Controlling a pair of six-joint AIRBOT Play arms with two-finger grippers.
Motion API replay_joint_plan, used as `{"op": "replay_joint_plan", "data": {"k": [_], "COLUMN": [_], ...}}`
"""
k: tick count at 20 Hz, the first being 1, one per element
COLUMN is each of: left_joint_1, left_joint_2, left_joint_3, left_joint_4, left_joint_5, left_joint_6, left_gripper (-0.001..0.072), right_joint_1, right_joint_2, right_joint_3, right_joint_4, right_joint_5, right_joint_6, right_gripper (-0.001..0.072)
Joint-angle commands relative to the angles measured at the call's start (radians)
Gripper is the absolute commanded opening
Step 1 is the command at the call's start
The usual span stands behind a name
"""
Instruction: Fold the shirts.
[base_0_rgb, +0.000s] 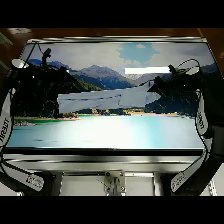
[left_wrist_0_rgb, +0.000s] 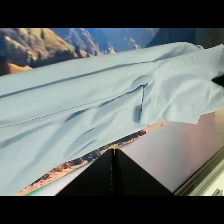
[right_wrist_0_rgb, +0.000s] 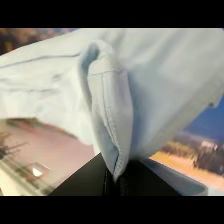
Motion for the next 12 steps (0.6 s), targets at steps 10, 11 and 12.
{"op": "replay_joint_plan", "data": {"k": [10,11,12], "left_joint_1": [-0.451,-0.49,-0.527], "left_joint_2": [-0.109,-0.12,-0.134], "left_joint_3": [0.0,0.0,0.0], "left_joint_4": [-0.017,-0.017,-0.018], "left_joint_5": [0.216,0.24,0.252], "left_joint_6": [-0.057,-0.07,-0.076], "left_gripper": [0.0042,0.0042,0.0042], "right_joint_1": [-0.004,-0.004,-0.004], "right_joint_2": [0.41,0.427,0.443], "right_joint_3": [0.001,0.001,0.001], "right_joint_4": [-0.097,-0.098,-0.097], "right_joint_5": [0.28,0.291,0.299], "right_joint_6": [0.074,0.077,0.078], "right_gripper": [0.0077,0.0077,0.0077]}}
